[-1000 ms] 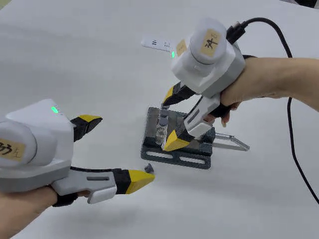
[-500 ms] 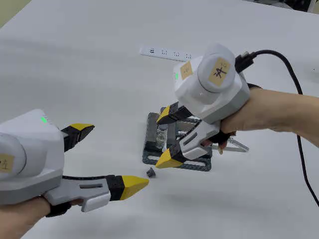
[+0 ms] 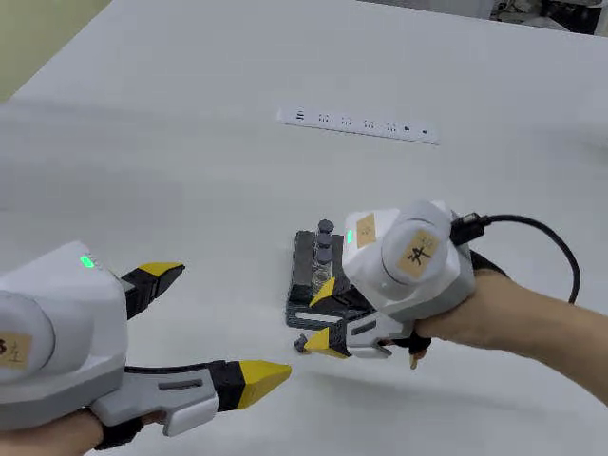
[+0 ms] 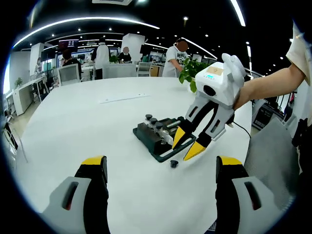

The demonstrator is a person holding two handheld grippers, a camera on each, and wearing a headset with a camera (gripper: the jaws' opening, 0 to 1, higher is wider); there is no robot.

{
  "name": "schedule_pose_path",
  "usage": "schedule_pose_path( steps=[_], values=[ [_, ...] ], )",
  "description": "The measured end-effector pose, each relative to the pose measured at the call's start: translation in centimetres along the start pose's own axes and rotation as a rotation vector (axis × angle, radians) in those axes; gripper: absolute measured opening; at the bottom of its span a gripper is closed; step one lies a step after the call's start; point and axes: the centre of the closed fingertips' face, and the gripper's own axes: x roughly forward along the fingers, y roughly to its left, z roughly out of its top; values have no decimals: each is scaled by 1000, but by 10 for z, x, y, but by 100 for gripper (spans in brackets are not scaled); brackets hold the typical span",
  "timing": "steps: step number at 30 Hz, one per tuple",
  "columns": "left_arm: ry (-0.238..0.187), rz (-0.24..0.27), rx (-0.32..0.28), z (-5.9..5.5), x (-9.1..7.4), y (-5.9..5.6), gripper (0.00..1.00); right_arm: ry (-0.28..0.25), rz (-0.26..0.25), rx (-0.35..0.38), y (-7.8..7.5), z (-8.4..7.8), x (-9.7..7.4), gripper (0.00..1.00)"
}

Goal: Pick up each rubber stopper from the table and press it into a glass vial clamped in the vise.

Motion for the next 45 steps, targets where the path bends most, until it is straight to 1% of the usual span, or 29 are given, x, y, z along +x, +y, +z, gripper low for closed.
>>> schedule_pose_path(
  steps=[1,3,4,7,8,12,14,16,20,22,25,26,29,32,33,34,35,37,39,40,41,42,43,45],
  values=[
    [2,-1,0,0,0,-1,91,0,4,4,1,-2,2,14],
    [3,0,-2,-1,-1,-2,91,1,-9,-4,2,-5,8,13],
    [2,0,-4,-2,-1,-2,91,6,-13,-2,4,-7,7,11],
    [3,1,-10,-2,-1,-3,91,0,-23,26,4,-9,13,9],
    [2,1,-12,-2,-1,-4,91,-2,-35,34,3,-10,14,9],
    [3,0,-17,-4,-1,-3,91,1,-32,44,4,-14,19,4],
    [3,0,-20,-5,0,-3,91,-1,-57,37,1,-13,17,4],
    [3,-1,-21,-5,0,-4,91,2,-59,53,1,-14,17,2],
    [4,-2,-23,-5,1,-6,91,-15,-72,61,-1,-14,18,1],
    [4,-2,-24,-5,1,-7,91,-26,-87,55,-3,-12,17,0],
    [7,-4,-25,-5,1,-8,91,-29,-100,56,-6,-11,17,0],
    [6,-4,-25,-5,1,-8,91,-27,-112,56,-8,-11,16,0],
    [6,-3,-27,-5,1,-8,90,-35,-109,57,-10,-10,17,0],
    [8,-2,-31,-8,1,-6,90,-29,-105,45,-10,-11,18,0],
    [13,0,-36,-10,2,-5,89,-27,-98,45,-9,-11,18,0],
    [15,1,-42,-11,3,-5,88,-31,-104,38,-10,-11,18,0],
    [11,1,-55,-12,2,-4,88,-27,-100,38,-10,-11,18,0],
    [13,3,-58,-12,2,-3,84,-34,-102,39,-9,-11,17,0],
    [10,19,-73,-11,2,0,83,-38,-103,33,-8,-11,13,0],
    [6,16,-91,-9,3,1,82,-47,-117,15,-9,-8,9,0],
    [4,14,-103,-9,3,2,80,-47,-120,6,-9,-7,6,0],
    [4,12,-111,-9,3,2,79,-51,-128,-7,-10,-5,3,0],
    [5,10,-116,-8,4,2,78,-63,-143,-35,-11,-1,-2,0],
    [4,-1,-128,-7,5,1,75,-69,-148,-57,-10,3,-12,0]
  ],
)
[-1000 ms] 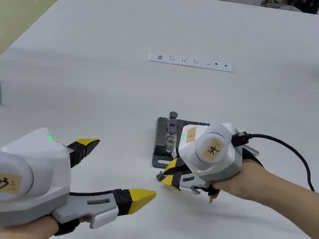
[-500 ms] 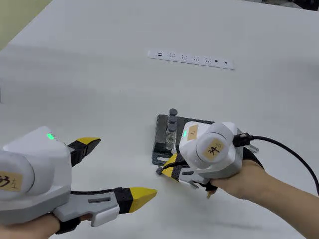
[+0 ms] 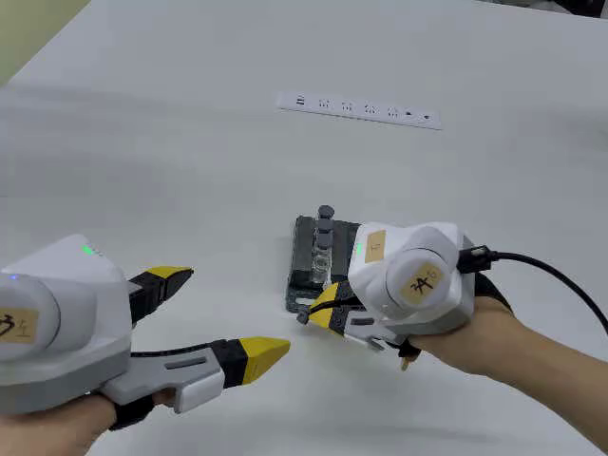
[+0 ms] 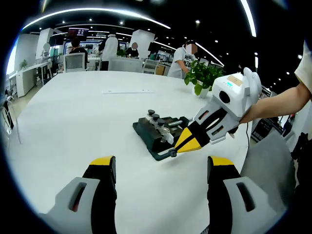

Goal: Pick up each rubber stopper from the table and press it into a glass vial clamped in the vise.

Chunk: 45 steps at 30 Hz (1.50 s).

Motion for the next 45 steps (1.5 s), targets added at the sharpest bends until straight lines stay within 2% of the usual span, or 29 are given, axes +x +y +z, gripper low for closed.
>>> schedule_pose_path(
  steps=[2,8,12,15,19,25,28,30,33,39,45],
  values=[
    [-7,-10,-13,2,1,-1,72,-19,-16,-14,-2,7,-10,0],
    [-29,-72,-54,12,5,-9,63,-56,-90,-148,-14,24,-41,0],
    [-36,-117,-58,20,7,-16,55,-49,-148,-294,-21,35,-60,0],
    [-46,-176,-56,28,9,-26,48,-26,-190,-434,-23,46,-72,0],
    [-58,-212,-47,38,14,-31,41,-21,-229,-560,-23,60,-82,0],
    [-96,-273,-45,57,19,-45,31,-47,-242,-636,-19,76,-92,0],
    [-109,-297,-43,63,19,-47,25,-39,-255,-702,-21,77,-94,0],
    [-113,-316,-46,66,20,-49,22,-51,-246,-693,-20,78,-94,0],
    [-129,-334,-57,71,20,-53,18,-54,-248,-733,-18,79,-96,0],
    [-140,-367,-76,75,19,-57,12,-65,-253,-763,-17,83,-97,0],
    [-150,-378,-88,77,18,-58,6,-77,-256,-779,-15,86,-98,0]
  ],
)
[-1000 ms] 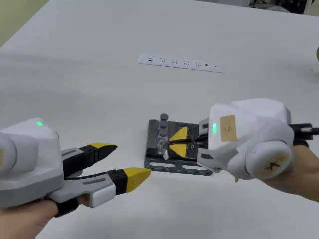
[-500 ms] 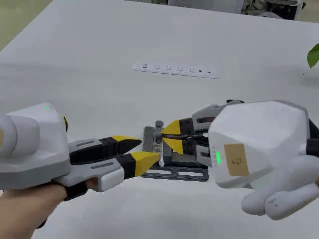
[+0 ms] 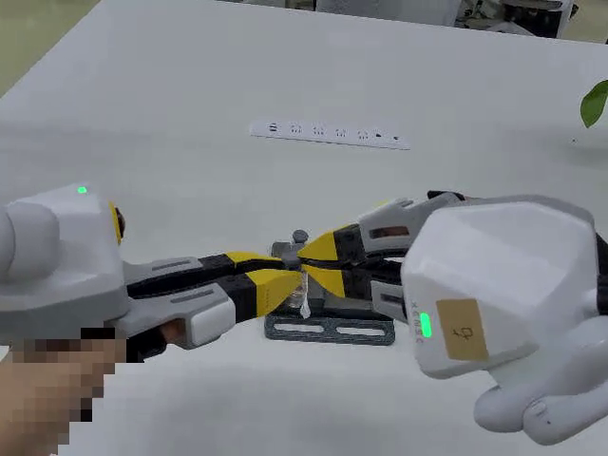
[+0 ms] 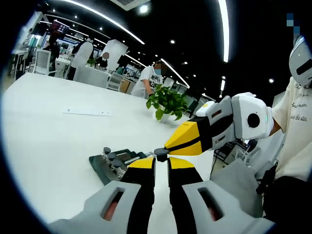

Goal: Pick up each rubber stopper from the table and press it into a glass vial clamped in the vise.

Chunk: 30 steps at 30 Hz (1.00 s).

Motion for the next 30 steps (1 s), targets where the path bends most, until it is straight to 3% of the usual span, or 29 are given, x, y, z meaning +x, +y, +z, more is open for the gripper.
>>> schedule_pose_path(
  steps=[24,30],
  values=[
    [-38,-38,-94,-1,-4,-7,7,-28,17,-9,4,7,0,0],
    [-39,-41,-91,-2,-2,-7,6,-29,19,-5,5,8,-1,0]
  ],
)
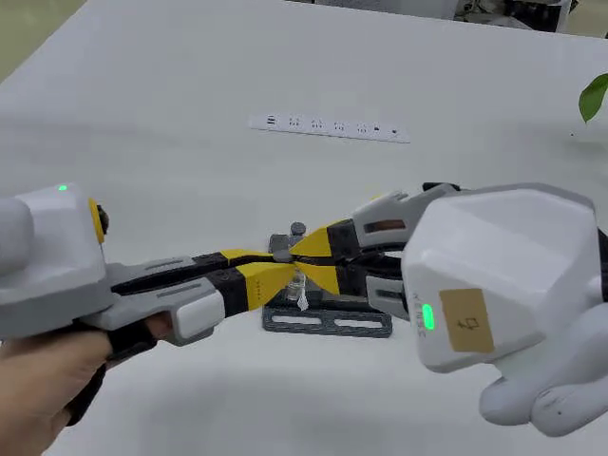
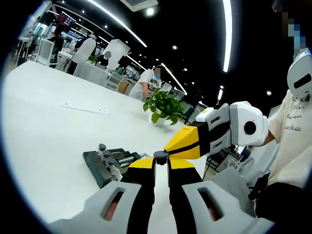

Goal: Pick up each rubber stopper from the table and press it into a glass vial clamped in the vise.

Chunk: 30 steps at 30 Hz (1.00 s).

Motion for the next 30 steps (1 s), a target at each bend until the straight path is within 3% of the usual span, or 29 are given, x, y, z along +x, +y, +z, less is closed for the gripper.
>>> schedule_pose_path(
  steps=[21,26,28,30],
  values=[
    [7,1,-10,-1,2,2,4,-5,1,30,1,-1,-1,0],
    [27,3,13,-6,3,2,4,3,48,100,8,-5,2,1],
    [24,12,21,-5,2,4,4,-4,60,125,11,-6,2,7],
    [37,23,61,-6,2,5,4,-28,84,213,14,-4,1,10]
  ],
)
